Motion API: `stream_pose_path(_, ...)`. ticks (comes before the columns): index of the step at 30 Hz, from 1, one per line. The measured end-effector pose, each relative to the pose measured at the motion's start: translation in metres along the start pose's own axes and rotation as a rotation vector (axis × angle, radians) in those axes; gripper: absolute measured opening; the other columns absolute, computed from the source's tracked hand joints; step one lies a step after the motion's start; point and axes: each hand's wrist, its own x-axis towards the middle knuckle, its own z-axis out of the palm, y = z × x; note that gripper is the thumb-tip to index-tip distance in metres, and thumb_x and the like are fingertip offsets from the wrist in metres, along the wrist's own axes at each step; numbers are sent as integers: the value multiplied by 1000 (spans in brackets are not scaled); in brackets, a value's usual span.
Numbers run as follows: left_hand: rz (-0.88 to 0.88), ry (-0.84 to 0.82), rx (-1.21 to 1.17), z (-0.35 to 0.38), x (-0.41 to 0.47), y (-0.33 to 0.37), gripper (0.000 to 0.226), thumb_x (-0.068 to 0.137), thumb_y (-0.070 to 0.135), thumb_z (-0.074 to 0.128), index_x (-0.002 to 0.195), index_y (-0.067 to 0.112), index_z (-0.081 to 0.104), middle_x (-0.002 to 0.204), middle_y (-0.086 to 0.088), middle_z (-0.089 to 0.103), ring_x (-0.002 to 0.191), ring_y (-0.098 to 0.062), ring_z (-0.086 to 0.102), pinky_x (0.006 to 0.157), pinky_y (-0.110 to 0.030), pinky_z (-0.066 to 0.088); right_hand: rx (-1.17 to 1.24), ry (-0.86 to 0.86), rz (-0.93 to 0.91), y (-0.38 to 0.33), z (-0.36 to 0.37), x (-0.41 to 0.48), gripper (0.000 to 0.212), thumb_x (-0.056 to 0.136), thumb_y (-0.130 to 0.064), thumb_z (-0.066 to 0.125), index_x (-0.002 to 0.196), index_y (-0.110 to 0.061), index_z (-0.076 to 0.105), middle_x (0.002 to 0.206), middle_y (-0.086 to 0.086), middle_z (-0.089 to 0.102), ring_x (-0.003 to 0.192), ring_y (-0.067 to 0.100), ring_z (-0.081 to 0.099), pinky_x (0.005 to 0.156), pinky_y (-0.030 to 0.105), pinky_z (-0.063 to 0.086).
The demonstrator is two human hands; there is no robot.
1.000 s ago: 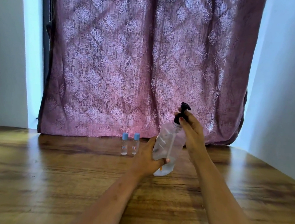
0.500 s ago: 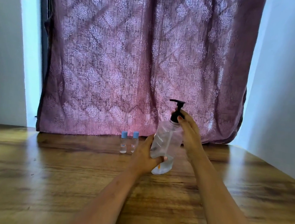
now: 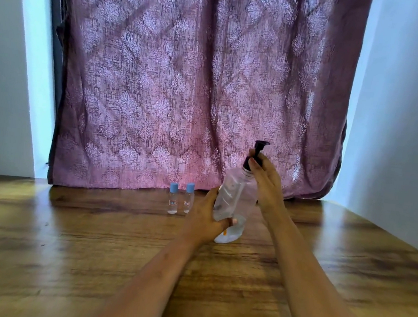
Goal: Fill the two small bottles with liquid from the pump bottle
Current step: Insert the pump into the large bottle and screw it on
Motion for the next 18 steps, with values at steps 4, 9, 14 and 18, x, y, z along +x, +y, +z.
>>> stream_pose_path(4, 5, 4, -19, -1, -1, -1, 64, 69, 26, 78, 125, 17, 49, 105, 2, 64, 90, -17, 60, 73, -31, 50, -96, 3, -90, 1, -3, 3, 19, 89, -12, 59, 106, -20, 61, 96, -4, 64, 92, 10, 60, 83, 24, 48)
stream_pose_path(9, 28, -54, 49, 3, -1, 4, 77, 69, 39, 73, 135, 19, 40, 117, 0, 61, 100, -19, 59, 77, -33, 48, -201, 167, -119, 2, -7, 6, 28, 75, -19, 77, 90, -17, 53, 76, -10, 56, 71, 7, 55, 74, 33, 49)
stream_pose_path(14, -18, -43, 70, 3, -2, 4, 85, 64, 53, 66, 137, 21, 37, 122, 0, 60, 105, -22, 59, 82, -38, 50, -229, 55, -92, -3, -6, 0, 28, 81, -27, 69, 105, -21, 54, 87, -12, 60, 80, -2, 58, 78, 22, 49)
stream_pose_path(18, -38, -24, 46, 1, -2, 0, 81, 66, 48, 72, 135, 22, 38, 117, 2, 61, 103, -19, 59, 82, -42, 52, -109, -66, -51, -3, -2, 0, 19, 92, -19, 54, 109, -27, 56, 98, -7, 62, 98, 10, 57, 91, 29, 46)
